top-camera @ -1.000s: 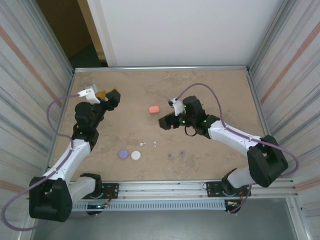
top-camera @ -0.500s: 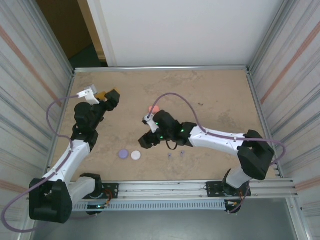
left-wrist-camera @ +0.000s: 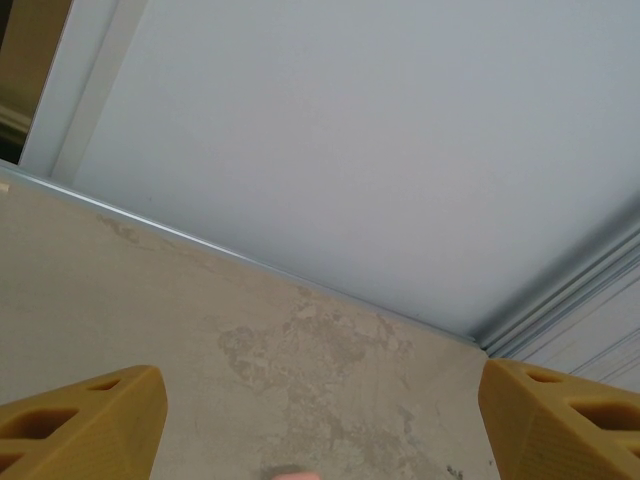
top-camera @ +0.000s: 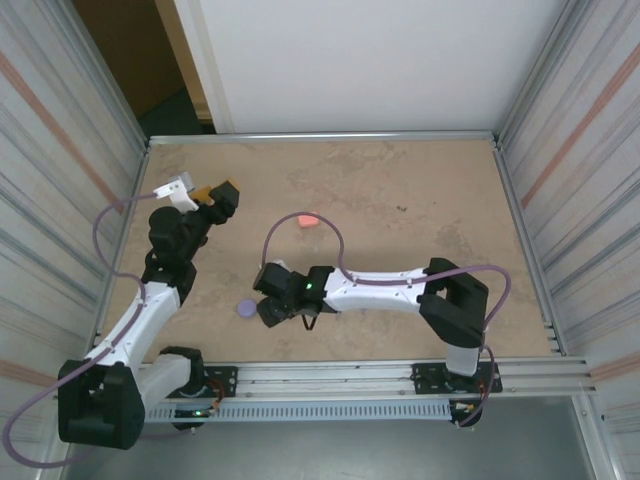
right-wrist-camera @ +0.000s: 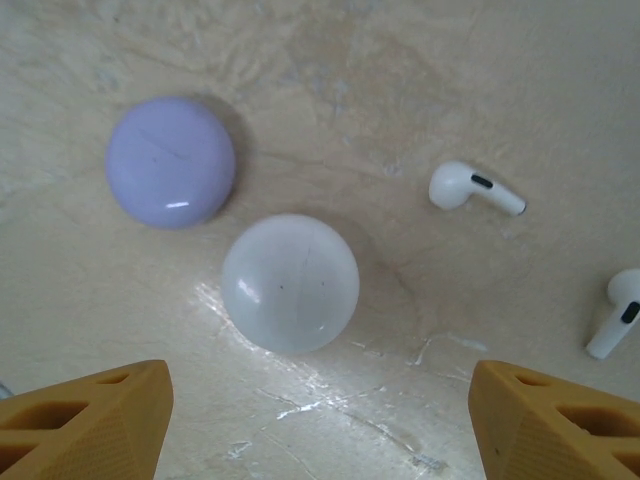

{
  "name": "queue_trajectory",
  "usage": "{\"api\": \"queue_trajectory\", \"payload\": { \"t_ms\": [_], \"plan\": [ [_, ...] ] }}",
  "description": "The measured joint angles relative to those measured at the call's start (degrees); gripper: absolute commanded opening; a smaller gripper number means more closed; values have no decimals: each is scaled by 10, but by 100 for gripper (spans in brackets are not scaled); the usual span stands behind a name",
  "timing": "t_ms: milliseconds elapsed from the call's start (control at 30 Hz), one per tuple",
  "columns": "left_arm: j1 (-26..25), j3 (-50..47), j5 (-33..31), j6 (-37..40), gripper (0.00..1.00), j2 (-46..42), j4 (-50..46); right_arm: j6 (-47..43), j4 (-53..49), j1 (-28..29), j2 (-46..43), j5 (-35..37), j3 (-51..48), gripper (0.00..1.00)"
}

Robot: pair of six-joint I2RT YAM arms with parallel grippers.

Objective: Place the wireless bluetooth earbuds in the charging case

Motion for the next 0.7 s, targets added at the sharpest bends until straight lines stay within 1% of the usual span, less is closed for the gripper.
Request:
{"api": "queue_trajectory", "payload": {
  "t_ms": [200, 700],
  "plan": [
    [0, -1, 0, -5, 82, 0, 1, 14, -17, 1, 28, 12, 20, 77],
    [0, -5, 0, -14, 81, 0, 1, 14, -51, 12, 90, 23, 82, 76]
  ]
}}
